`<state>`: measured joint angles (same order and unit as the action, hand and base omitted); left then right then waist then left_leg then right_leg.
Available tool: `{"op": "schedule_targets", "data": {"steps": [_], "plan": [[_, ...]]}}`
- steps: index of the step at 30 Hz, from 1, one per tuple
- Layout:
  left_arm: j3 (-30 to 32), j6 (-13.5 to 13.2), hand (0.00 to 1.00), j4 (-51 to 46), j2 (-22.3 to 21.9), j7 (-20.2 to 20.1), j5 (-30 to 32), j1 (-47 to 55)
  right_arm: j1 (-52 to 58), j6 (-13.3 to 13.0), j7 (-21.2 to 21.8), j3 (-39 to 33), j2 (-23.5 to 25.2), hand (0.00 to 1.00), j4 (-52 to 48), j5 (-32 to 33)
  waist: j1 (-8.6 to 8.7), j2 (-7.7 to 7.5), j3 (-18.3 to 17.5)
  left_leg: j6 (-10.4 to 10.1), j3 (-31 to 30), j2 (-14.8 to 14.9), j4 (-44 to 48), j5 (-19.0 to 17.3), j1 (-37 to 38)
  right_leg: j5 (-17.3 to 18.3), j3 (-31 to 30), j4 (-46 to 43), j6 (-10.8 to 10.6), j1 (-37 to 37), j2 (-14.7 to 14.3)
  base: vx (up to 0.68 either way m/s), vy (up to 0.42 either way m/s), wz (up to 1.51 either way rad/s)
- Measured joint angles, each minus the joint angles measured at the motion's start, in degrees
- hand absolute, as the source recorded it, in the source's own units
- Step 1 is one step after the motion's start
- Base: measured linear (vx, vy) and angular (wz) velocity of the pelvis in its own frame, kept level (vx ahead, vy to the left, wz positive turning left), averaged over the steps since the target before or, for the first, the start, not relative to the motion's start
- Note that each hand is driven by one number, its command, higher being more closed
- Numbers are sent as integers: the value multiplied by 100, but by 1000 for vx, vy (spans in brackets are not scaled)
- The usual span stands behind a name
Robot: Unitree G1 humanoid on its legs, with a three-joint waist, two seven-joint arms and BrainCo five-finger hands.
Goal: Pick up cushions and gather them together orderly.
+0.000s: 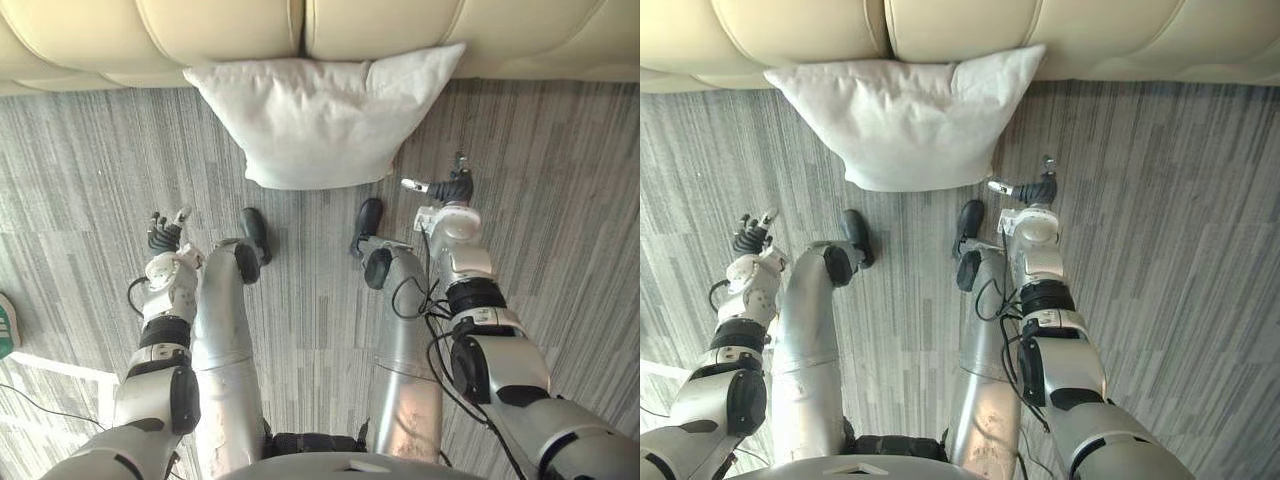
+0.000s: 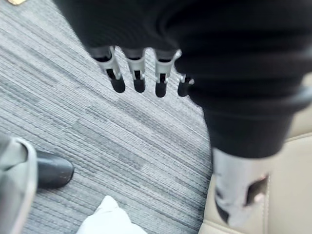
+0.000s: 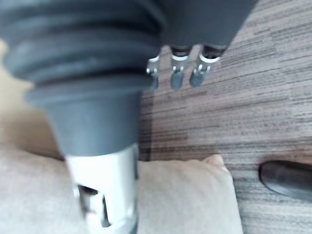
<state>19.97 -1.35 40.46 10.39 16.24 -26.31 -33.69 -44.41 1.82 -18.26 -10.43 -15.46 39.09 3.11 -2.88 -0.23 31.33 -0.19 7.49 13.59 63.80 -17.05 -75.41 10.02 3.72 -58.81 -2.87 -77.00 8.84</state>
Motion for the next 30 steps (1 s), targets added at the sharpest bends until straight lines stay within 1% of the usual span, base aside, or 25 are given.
{"op": "schedule_targets", "data": {"steps": [2,4,7,10,11,13,14,16,17,19,21,24,28,30], "plan": [[-61,-61,0,-368,108,104,-63,-45,-87,-14,-146,182,-75,0,-357,-13,-15,1,0,0,-105,5,292,-46,-404,112,-20,-333,-7,-401,3,-139,-54,11],[-223,-169,0,-875,335,250,-64,-96,-232,-37,-271,395,-141,0,-943,-99,-11,1,1,-21,-144,10,531,-33,-937,139,-131,-652,14,-978,-27,-141,-40,9],[-348,-221,0,-1094,445,359,-59,-197,-479,-39,-390,709,-136,0,-1207,-132,-21,8,5,-43,-178,11,643,9,-1249,117,-214,-796,26,-1317,-83,-91,-7,1],[-707,-221,0,-1321,433,463,-36,-415,-655,-36,-442,1136,-7,0,-1720,-158,-30,29,24,-70,-271,5,747,74,-1466,102,-211,-949,12,-1515,-113,-64,2,7],[-892,-222,0,-1392,428,472,-22,-542,-754,-32,-500,1237,131,100,-1852,-284,-26,30,25,-74,-283,1,770,91,-1539,105,-212,-1007,15,-1599,-113,-37,0,11],[-1086,-223,0,-1532,399,486,101,-693,-841,-24,-709,1247,371,100,-1951,-361,-23,30,25,-75,-286,1,816,98,-1623,122,-229,-1088,38,-1706,-114,-17,0,4],[-1167,-223,100,-1568,393,510,187,-823,-844,-22,-823,1259,469,100,-2055,-364,-12,29,26,-79,-288,1,827,138,-1668,122,-239,-1112,39,-1768,-117,0,0,0],[-1261,-223,100,-1589,349,584,249,-1034,-851,-22,-874,1267,601,100,-2143,-376,20,29,26,-93,-288,1,849,147,-1702,125,-256,-1159,35,-1819,-124,0,0,0],[-1365,-227,100,-1764,289,666,309,-1188,-869,-22,-957,1327,682,100,-2281,-375,52,29,26,-94,-308,10,884,147,-1762,125,-248,-1180,35,-1871,-141,-17,11,-4],[-1465,-229,100,-1815,257,722,402,-1342,-931,-22,-1034,1446,739,100,-2288,-374,90,29,26,-98,-327,23,899,149,-1808,122,-237,-1189,39,-1912,-156,-18,9,-6],[-1628,-228,100,-1897,234,761,476,-1584,-1022,-24,-1087,1475,925,100,-2309,-346,124,29,26,-101,-389,59,896,151,-1871,107,-178,-1146,52,-1929,-204,-19,8,-10],[-1901,-223,100,-1986,120,989,644,-1916,-1022,-28,-1111,1475,1150,100,-2634,-294,153,29,26,-183,-419,81,714,228,-1889,79,-109,-1015,96,-1947,-232,1,-2,2],[-1911,-202,100,-2067,137,1188,686,-1941,-1023,-103,-1172,1473,1156,100,-2745,-131,161,29,26,-288,-441,105,582,306,-1897,63,-70,-933,124,-1984,-290,5,-3,-1],[-1906,-195,100,-2088,197,1272,683,-1947,-1022,-165,-1191,1469,1140,100,-2841,48,170,29,26,-335,-472,133,492,345,-1902,32,-14,-854,175,-1983,-314,17,-12,-5]]}}
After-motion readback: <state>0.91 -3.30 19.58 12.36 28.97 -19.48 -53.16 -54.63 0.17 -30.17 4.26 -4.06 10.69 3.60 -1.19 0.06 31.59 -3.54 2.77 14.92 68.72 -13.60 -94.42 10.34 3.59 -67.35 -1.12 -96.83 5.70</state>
